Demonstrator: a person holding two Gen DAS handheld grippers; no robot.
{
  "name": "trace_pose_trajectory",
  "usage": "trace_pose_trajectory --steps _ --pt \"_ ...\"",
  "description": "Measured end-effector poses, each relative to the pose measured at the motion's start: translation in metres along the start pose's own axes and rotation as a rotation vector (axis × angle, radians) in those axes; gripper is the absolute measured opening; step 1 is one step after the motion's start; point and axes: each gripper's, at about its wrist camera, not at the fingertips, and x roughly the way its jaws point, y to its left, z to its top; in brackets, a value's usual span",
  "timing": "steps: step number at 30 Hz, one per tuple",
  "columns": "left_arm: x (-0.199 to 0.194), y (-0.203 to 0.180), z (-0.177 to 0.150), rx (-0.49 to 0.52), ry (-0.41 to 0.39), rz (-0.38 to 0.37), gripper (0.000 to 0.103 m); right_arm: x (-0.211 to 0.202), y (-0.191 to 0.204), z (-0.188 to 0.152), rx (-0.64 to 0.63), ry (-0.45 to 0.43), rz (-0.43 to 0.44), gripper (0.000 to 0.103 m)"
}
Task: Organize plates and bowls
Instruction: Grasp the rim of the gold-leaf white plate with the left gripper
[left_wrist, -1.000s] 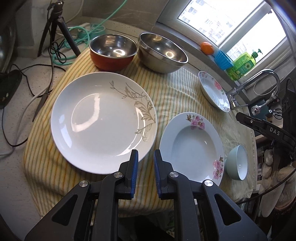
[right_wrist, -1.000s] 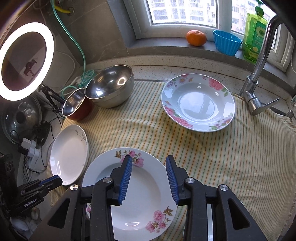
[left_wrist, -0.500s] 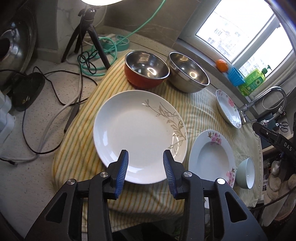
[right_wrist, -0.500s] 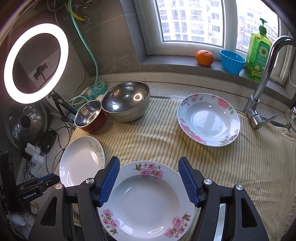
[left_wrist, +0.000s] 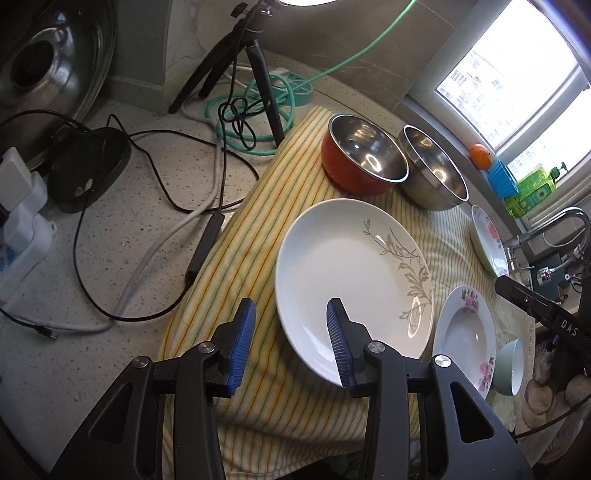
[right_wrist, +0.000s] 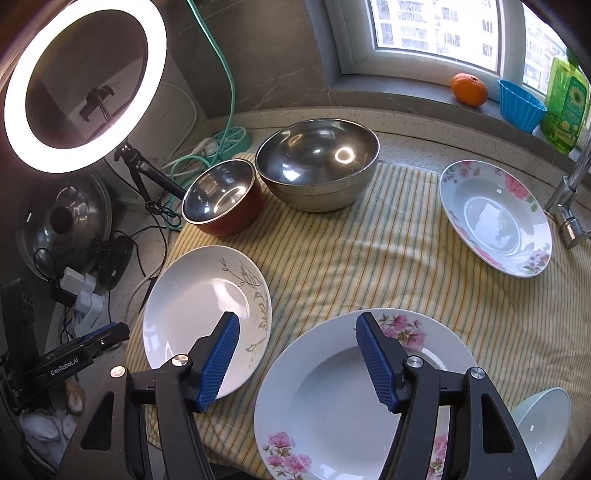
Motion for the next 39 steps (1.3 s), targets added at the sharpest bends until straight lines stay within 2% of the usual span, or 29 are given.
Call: trace_pose_trajectory --steps 3,6,12,17,21,26,32,39 --pt "0.005 0.004 0.002 -0.011 0.008 -0.006 0.038 0.013 0.004 0.003 0.001 0.03 0.007 0.048" --pt "0.009 0.007 0.004 -0.018 0.012 -0.011 0.038 0.026 0.006 0.005 -0.001 0.057 0.009 0.048" --pt "0.02 0.007 0.006 -0.028 0.04 -0.033 0.036 0.05 0.01 0.009 0.002 0.119 0.03 0.036" --pt "0.024 0.009 0.006 -0.04 0.047 -0.034 0.035 0.064 0.014 0.014 -0.012 0.146 0.03 0.033" --pt "0.027 0.011 0.006 -0.048 0.058 -0.035 0.029 0.075 0.019 0.015 -0.022 0.172 0.037 0.025" --pt "0.031 0.011 0.006 -0.05 0.066 -0.031 0.025 0.086 0.023 0.016 -0.018 0.197 0.042 0.023" --pt "0.036 0.011 0.006 -0.051 0.078 -0.032 0.017 0.095 0.027 0.017 -0.023 0.221 0.052 0.015" --pt "0.04 0.011 0.006 -0.055 0.085 -0.032 0.011 0.106 0.032 0.016 -0.016 0.251 0.068 0.009"
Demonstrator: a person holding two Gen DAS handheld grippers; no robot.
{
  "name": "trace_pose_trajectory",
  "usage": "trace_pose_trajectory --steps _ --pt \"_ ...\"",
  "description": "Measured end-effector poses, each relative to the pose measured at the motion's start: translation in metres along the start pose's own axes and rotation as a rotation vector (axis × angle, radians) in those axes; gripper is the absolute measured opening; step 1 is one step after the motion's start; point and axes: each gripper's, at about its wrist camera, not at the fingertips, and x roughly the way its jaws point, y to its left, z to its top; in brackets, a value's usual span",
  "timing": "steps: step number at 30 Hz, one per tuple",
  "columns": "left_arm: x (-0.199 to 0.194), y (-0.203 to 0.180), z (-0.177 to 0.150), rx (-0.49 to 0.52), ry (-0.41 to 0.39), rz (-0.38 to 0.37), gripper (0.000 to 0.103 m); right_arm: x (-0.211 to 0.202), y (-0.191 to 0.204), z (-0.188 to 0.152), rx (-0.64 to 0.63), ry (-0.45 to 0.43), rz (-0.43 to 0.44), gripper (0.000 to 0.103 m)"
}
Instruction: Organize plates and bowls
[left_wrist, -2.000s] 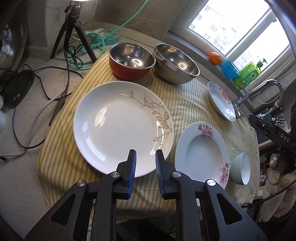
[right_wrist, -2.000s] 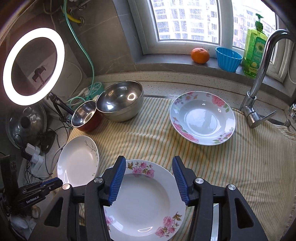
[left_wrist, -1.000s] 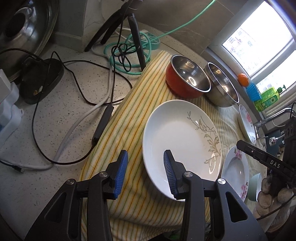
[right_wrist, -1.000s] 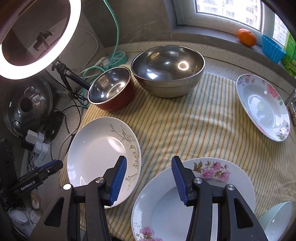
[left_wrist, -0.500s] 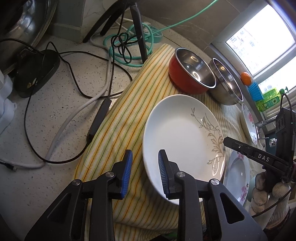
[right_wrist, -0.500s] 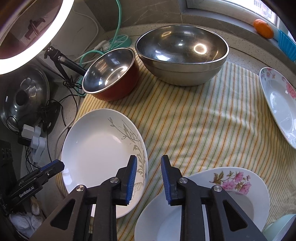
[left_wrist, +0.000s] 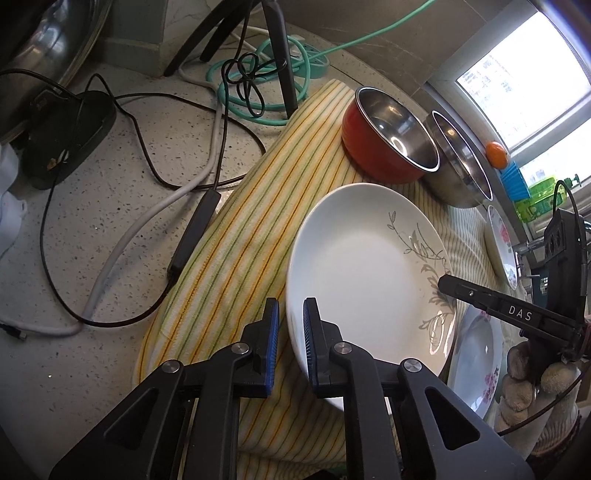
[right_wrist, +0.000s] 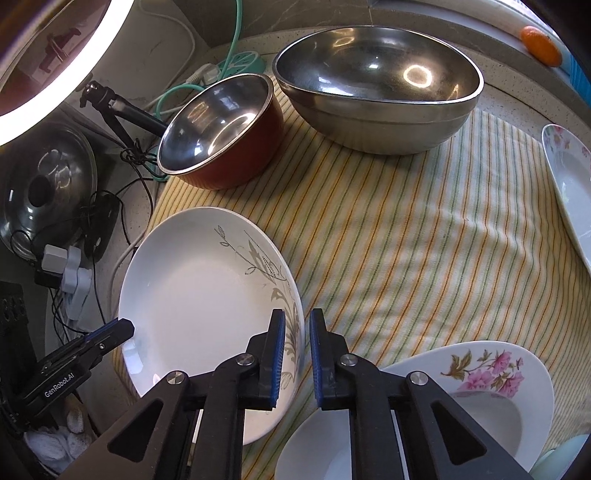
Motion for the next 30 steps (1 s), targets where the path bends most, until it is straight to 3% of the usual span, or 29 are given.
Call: trace_pose_trajectory --steps 30 --pt "-0.009 -0.007 0.005 0.024 -0.035 0.006 0.009 -0.009 -0.001 -0.007 0.016 -0.016 -0.003 0.007"
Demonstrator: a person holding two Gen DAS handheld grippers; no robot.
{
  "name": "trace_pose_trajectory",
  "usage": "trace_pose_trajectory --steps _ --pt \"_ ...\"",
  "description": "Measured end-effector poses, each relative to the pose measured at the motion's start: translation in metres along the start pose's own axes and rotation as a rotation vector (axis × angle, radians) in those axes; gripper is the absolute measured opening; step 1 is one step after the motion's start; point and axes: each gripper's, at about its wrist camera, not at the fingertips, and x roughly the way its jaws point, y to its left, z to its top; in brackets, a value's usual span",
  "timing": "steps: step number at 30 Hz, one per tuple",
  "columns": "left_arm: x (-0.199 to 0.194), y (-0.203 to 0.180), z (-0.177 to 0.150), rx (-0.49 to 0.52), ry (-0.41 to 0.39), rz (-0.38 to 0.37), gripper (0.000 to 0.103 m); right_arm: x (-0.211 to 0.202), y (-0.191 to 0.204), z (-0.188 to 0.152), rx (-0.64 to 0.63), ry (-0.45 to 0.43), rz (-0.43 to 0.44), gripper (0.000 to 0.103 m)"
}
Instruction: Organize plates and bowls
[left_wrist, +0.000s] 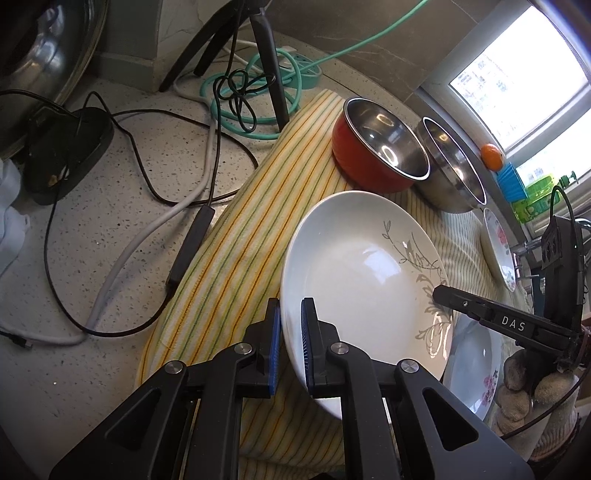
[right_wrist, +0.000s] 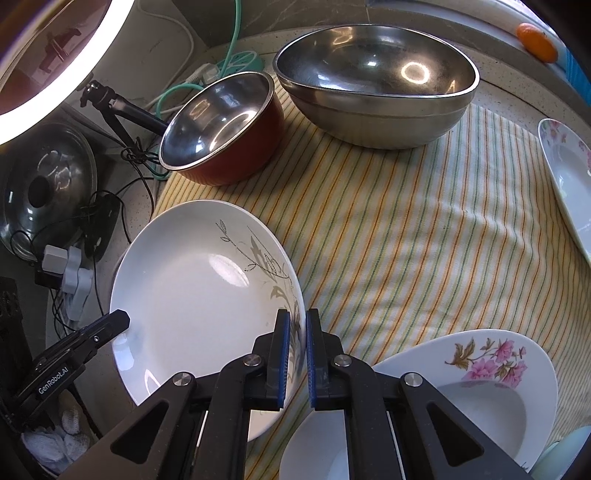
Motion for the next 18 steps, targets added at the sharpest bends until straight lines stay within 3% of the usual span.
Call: trace_pose_trajectory --steps 18 --pt "-0.017 -0.027 0.0 0.052 -0.03 -0.046 0.009 -0.049 -0.021 -0.016 0.05 -0.079 0.007 0.007"
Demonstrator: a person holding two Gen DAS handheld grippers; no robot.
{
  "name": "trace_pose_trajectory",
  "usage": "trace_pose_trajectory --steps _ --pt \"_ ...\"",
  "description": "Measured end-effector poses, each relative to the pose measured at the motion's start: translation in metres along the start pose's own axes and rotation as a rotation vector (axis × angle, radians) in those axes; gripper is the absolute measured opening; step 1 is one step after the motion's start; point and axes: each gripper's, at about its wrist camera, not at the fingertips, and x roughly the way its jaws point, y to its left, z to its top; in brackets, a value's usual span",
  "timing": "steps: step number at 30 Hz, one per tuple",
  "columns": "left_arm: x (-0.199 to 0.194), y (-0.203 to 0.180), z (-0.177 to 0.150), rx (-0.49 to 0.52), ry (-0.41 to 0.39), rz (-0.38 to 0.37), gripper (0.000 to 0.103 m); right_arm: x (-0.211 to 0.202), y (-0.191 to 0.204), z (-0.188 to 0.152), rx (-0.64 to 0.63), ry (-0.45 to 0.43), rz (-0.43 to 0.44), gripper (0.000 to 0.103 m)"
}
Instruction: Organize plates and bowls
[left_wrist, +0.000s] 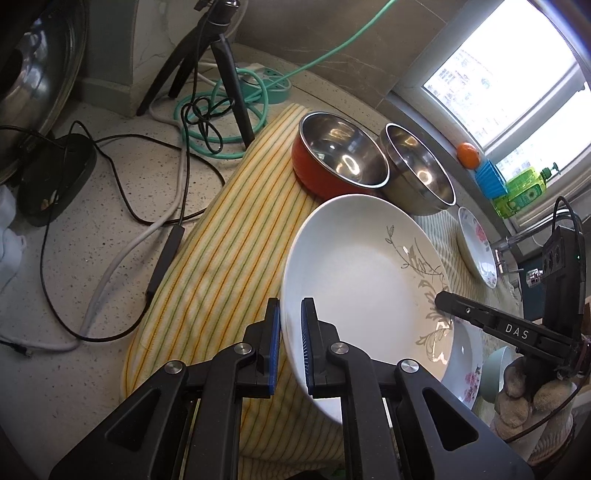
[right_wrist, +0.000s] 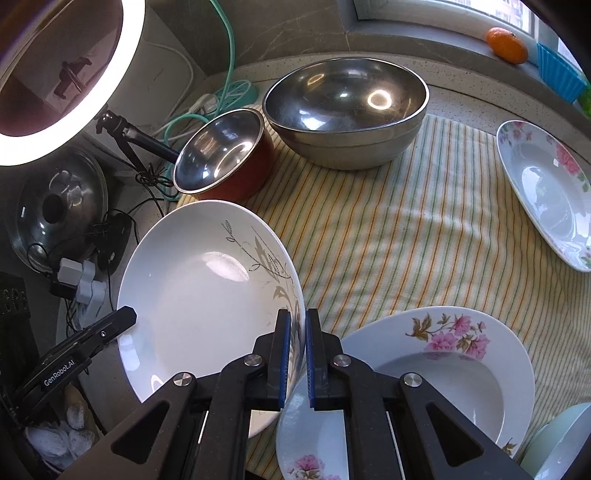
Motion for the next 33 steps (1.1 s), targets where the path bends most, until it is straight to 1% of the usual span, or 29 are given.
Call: trace_pose_trajectory --steps 14,26,33 --pt "0.012 -0.046 -0.011 0.098 0.041 -0.054 0.009 -0.03 -0.047 -0.033 0.131 -0.035 -0.026 0.007" --pt "0.032 -0.094 -0.029 0.212 0.11 -0.102 0.009 -0.054 -0.095 -0.078 0.259 -0.058 -0.07 0.007" --pt "0.041 -0.113 -0.038 0.261 0.143 -0.125 0.009 -0.062 -0.113 -0.096 0.309 -0.063 -0.107 0.007"
